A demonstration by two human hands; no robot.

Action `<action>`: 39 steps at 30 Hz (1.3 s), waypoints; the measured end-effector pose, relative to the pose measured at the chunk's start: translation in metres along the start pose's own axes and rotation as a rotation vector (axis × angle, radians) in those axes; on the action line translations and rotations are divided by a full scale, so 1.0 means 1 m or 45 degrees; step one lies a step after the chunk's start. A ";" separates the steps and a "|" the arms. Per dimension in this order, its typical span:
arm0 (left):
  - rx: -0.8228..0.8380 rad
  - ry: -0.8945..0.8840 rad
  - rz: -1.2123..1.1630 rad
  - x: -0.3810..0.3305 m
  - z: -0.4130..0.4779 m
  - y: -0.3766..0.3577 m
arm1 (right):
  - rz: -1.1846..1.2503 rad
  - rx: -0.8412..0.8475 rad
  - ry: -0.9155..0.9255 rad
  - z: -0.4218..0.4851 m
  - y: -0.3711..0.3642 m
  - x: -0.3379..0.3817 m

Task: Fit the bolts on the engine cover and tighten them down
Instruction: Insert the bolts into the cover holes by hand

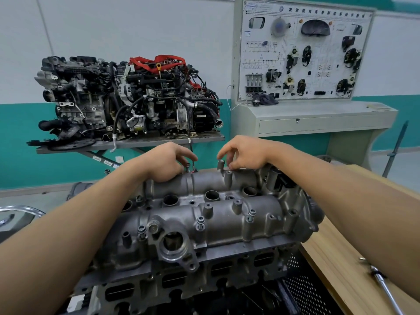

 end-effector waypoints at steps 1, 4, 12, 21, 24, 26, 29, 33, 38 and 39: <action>0.003 0.018 -0.016 0.000 0.000 0.000 | 0.016 0.006 0.011 0.000 0.000 0.000; -0.048 0.066 -0.071 -0.001 0.000 -0.001 | 0.028 -0.034 0.037 0.001 0.000 0.001; -0.139 0.116 -0.118 -0.002 -0.003 0.000 | -0.129 -0.012 0.016 -0.007 0.004 0.012; -0.238 -0.176 -0.101 -0.100 -0.020 -0.008 | -0.224 -0.245 -0.143 -0.128 0.060 -0.004; -0.054 -0.395 0.006 -0.168 -0.030 -0.030 | -0.274 -0.203 -0.234 -0.185 0.058 -0.005; 0.040 -0.493 0.138 -0.210 -0.036 -0.051 | -0.308 -0.154 -0.299 -0.223 0.048 -0.007; 0.027 -0.630 0.154 -0.262 -0.047 -0.083 | -0.344 -0.083 -0.427 -0.280 0.027 -0.018; 0.153 -0.762 0.012 -0.312 -0.064 -0.152 | -0.281 0.056 -0.646 -0.353 -0.005 -0.045; 0.401 -0.792 0.036 -0.343 -0.079 -0.252 | -0.301 0.169 -0.887 -0.440 -0.032 -0.084; 0.421 -0.790 0.026 -0.347 -0.081 -0.268 | -0.283 0.165 -0.946 -0.457 -0.036 -0.092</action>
Point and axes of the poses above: each hand's wrist, its own z-axis towards the middle knuckle, its own y-axis out of the back of the hand, x = y × z, the point moved 2 cm from there along z, towards the middle knuckle, and after that the axes turned 6 degrees about y, right-handed, at the moved point
